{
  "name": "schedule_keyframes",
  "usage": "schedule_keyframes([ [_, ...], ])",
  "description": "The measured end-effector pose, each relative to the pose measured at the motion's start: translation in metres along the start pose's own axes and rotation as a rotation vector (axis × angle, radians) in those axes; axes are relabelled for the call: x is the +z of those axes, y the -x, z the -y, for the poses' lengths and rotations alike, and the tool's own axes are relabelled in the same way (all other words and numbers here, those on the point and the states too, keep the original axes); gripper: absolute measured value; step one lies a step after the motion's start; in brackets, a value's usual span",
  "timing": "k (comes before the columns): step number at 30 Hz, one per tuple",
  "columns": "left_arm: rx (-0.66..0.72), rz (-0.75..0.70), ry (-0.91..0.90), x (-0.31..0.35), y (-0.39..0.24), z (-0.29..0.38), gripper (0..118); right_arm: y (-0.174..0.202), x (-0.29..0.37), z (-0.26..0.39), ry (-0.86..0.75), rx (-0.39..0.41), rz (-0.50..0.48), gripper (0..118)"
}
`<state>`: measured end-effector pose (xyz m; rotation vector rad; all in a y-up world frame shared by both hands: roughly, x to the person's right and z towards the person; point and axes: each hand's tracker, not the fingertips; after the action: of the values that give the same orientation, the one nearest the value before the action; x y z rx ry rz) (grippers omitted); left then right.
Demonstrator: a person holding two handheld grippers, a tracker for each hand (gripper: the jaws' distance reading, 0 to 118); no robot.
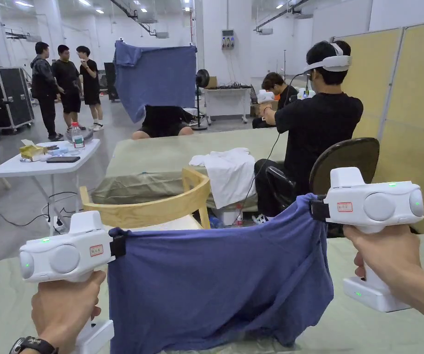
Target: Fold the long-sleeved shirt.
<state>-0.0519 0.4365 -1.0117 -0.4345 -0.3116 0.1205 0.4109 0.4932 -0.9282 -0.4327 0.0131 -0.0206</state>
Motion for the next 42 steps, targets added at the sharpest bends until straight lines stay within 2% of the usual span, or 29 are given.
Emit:
schedule_keyframes([
  [4, 0.014, 0.014, 0.05, 0.027, 0.005, 0.04, 8, 0.0, 0.021, 0.051, 0.055, 0.021, -0.034, 5],
  [9, 0.083, 0.032, 0.108, 0.079, 0.01, 0.099, 8, -0.006, 0.056, 0.124, 0.128, -0.048, -0.074, 5],
  [15, 0.087, 0.047, 0.229, 0.147, 0.003, 0.187, 8, 0.014, 0.12, 0.231, 0.223, -0.088, -0.104, 5],
  [18, 0.097, 0.045, 0.302, 0.184, 0.004, 0.235, 8, 0.02, 0.16, 0.282, 0.272, -0.154, -0.12, 5],
  [23, 0.16, 0.031, 0.367, 0.247, 0.016, 0.292, 8, 0.025, 0.229, 0.344, 0.305, -0.163, -0.137, 5],
  [26, 0.181, 0.031, 0.396, 0.281, 0.019, 0.316, 8, 0.029, 0.264, 0.37, 0.323, -0.189, -0.147, 5],
  [32, 0.16, 0.022, 0.464, 0.335, 0.011, 0.353, 8, 0.042, 0.31, 0.407, 0.383, -0.178, -0.178, 5],
  [38, 0.169, 0.004, 0.616, 0.328, 0.011, 0.392, 8, 0.045, 0.302, 0.43, 0.474, -0.156, -0.148, 5],
  [42, 0.162, -0.009, 0.634, 0.324, 0.008, 0.404, 8, 0.049, 0.295, 0.434, 0.529, -0.126, -0.16, 5],
])
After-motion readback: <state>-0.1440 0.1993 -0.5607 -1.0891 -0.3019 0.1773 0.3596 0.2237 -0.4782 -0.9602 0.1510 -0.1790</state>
